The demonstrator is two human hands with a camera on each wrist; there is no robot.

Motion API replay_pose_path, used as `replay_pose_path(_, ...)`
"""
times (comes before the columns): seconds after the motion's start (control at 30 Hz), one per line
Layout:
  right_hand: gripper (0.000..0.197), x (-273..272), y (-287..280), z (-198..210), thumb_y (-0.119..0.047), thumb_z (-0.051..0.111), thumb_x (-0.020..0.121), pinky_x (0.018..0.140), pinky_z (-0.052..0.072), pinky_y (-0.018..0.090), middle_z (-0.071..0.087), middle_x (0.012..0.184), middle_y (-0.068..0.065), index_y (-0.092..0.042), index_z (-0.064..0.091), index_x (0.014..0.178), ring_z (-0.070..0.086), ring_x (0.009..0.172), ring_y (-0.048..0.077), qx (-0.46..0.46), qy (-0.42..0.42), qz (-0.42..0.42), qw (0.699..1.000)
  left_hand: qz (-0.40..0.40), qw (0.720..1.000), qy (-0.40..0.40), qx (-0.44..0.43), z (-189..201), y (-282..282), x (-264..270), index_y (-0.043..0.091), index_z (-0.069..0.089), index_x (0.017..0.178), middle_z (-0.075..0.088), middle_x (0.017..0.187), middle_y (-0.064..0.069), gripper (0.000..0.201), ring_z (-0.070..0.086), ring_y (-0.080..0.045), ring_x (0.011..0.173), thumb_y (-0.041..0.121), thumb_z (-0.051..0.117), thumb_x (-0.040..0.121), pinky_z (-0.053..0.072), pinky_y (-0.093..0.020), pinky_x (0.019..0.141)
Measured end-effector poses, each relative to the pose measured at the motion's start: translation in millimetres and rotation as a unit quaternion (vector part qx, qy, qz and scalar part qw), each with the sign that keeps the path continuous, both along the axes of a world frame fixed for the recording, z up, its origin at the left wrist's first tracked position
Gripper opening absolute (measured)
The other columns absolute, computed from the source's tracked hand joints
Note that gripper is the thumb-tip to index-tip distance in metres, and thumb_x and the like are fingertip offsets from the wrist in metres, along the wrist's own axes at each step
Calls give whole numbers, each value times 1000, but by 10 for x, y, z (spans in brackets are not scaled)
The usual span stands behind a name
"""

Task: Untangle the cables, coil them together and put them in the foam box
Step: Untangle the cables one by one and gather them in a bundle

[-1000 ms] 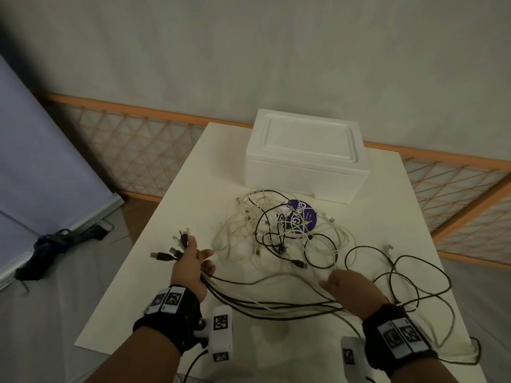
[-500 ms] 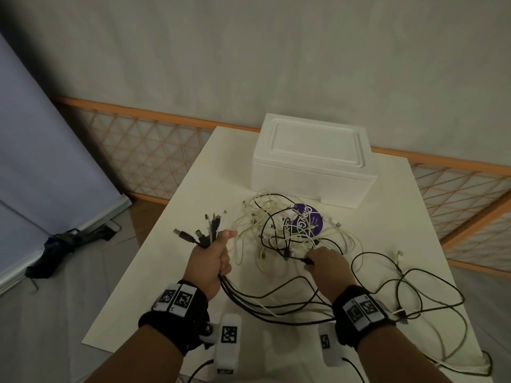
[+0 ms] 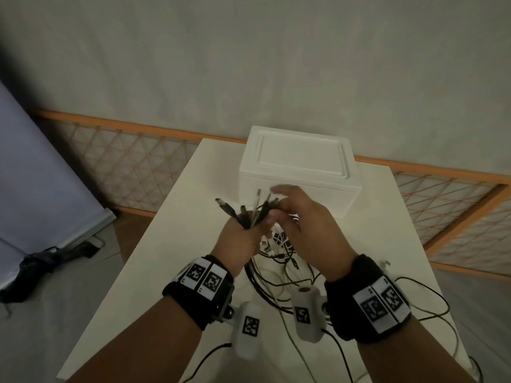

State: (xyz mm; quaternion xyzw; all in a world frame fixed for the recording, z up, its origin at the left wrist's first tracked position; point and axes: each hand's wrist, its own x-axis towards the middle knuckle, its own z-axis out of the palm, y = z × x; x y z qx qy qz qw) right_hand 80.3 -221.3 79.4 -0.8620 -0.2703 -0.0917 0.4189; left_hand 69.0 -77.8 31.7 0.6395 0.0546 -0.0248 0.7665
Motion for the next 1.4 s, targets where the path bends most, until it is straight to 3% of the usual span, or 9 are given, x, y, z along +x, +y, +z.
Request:
replay_pose_path(0.2,53,-16,110,-406,-3,50,87,82,53,29,51,118,-9,-21,36,134,59,96,4,67,141,-24,987,3,993,-17,-115,47,44,51,16,55,78,34,55,-3,14,27,-7,39,21,59,90,21,-17,38)
replay_pose_path(0.3,32,-37,184,-602,-4,47,92,76,50,20,60,96,-16,-10,47,123,62,87,-2,31,143,48,988,-7,991,-32,-132,68,32,45,18,59,64,39,54,-5,17,29,-4,35,24,64,79,23,-14,36)
replay_pose_path(0.4,19,-35,188,-678,-12,45,94,74,50,35,66,90,-1,-9,54,111,62,81,13,-14,111,46,993,-10,991,-34,-131,45,45,40,19,62,55,34,61,-9,25,23,-6,34,23,63,80,21,-15,37)
replay_pose_path(0.63,22,-76,148,-621,-21,45,99,74,44,32,66,92,6,-14,57,115,58,81,19,-118,57,64,989,59,996,-8,-68,27,101,36,14,57,80,53,58,-8,15,28,-6,33,18,57,94,22,-15,35)
replay_pose_path(0.9,15,30,-188,-1032,-23,50,96,69,38,23,61,86,-4,-15,63,95,56,81,14,-223,152,-3,963,155,973,-2,-170,188,382,46,18,53,74,44,50,2,25,28,-8,35,28,52,97,25,-19,37)
replay_pose_path(1.03,15,149,-383,-1098,-22,52,95,72,39,25,63,88,-2,-14,64,95,56,84,15,-244,164,-47,955,188,979,-2,-84,117,428,22,20,58,67,53,57,6,26,42,-12,50,26,62,92,36,-25,55)
replay_pose_path(1.17,21,167,-313,-789,-9,53,92,69,46,24,64,81,-12,-29,59,87,59,76,5,-91,153,-46,983,180,981,-3,-70,-19,409,5,19,68,67,65,70,7,20,62,-16,79,8,72,83,50,-34,83)
replay_pose_path(1.3,34,117,-192,-291,6,51,88,72,56,33,66,81,-1,-27,58,84,65,77,19,72,127,-6,989,124,982,-3,-141,-3,337,-29,18,51,55,55,63,-3,38,36,-6,39,4,61,89,42,-21,44)
replay_pose_path(1.4,30,93,-86,-33,6,52,86,74,56,33,66,79,-7,-22,62,87,64,74,13,69,102,26,992,81,993,-17,-82,39,245,-51,15,61,70,63,71,-3,20,31,-5,37,6,64,87,32,-19,39)
